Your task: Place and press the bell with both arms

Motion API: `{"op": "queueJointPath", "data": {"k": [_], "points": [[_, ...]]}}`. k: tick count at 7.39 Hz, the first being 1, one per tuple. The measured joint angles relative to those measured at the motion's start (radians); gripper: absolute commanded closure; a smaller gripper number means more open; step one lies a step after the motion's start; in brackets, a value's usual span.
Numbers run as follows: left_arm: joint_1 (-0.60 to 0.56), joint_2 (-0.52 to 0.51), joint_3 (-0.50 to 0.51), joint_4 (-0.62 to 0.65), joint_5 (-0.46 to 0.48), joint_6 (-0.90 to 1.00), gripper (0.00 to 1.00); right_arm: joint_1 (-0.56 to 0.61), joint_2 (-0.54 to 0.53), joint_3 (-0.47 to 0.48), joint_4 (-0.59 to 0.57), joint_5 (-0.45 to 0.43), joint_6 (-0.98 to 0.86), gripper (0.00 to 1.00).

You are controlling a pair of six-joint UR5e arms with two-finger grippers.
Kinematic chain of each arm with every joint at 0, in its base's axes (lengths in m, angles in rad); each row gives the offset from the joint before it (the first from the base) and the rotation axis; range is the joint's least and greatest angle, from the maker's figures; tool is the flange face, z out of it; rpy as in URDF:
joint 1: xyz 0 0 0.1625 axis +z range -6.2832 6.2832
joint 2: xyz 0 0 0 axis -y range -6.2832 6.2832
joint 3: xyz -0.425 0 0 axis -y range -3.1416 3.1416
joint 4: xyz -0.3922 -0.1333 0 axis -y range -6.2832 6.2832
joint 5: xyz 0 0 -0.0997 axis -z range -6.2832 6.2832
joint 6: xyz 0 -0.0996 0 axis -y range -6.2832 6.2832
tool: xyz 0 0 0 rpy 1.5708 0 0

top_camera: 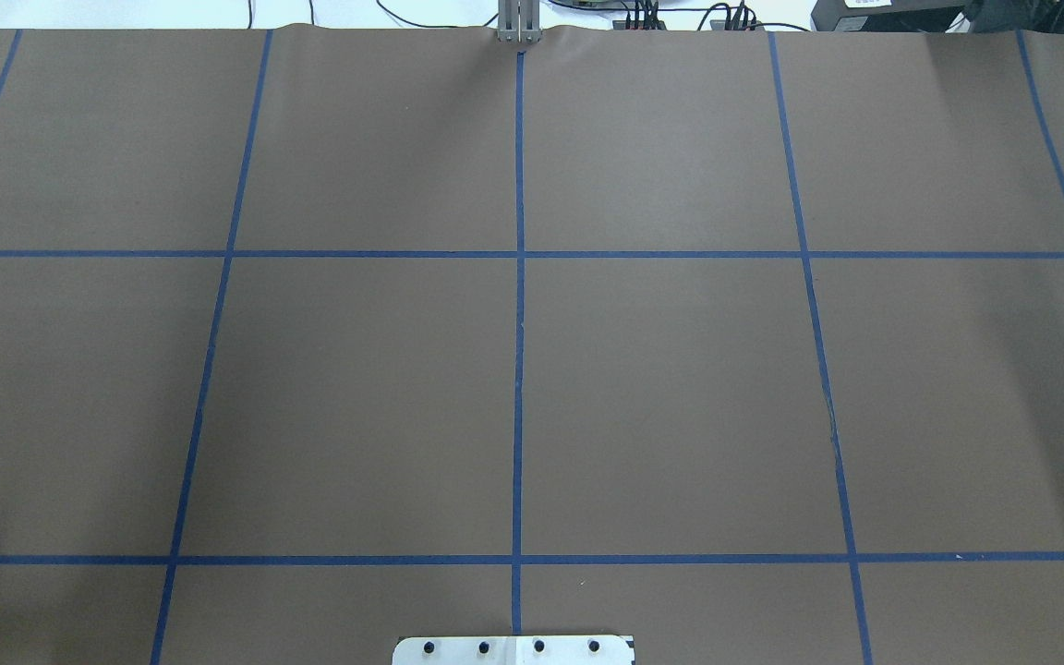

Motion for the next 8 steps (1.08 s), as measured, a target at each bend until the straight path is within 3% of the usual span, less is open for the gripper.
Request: {"op": "queueJointPath", "data": {"k": [8], "points": [[0.056, 0.020, 0.088, -0.078, -0.012, -0.025, 0.00, 0.000, 0.001, -0.001, 0.000, -0.001, 0.000, 0.00]]}}
